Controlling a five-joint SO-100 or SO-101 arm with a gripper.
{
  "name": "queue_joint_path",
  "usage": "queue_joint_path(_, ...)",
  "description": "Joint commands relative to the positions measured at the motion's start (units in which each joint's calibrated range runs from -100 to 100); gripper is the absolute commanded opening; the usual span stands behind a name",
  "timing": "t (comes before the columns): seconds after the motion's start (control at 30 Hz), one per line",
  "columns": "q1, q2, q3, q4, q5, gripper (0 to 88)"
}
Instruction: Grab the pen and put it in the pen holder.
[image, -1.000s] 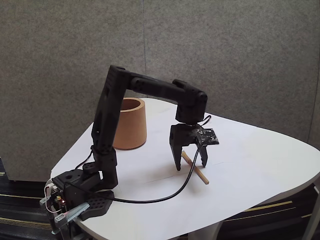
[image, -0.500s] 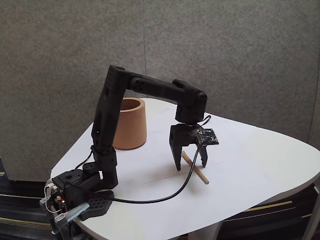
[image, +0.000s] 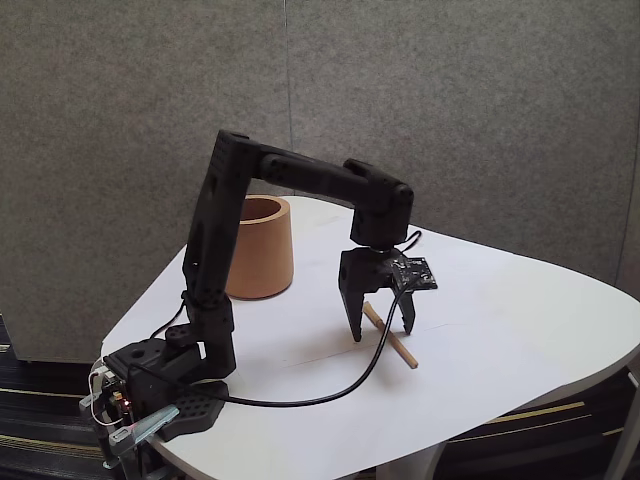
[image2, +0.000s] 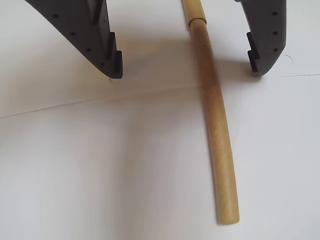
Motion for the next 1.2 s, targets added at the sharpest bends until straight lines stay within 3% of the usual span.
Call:
queue_joint_path(0.0,0.0,0.6,0.5,-3.0,0.2,36.0)
queue_joint_path(0.4,-0.2,-0.4,0.1,-3.1,0.2,36.0)
queue_joint_path(0.83,-1.1,-17.9,9.0,-4.2,0.2,36.0)
queue_joint_path(1.17,-0.5,-17.9,9.1,-10.8,0.2,36.0)
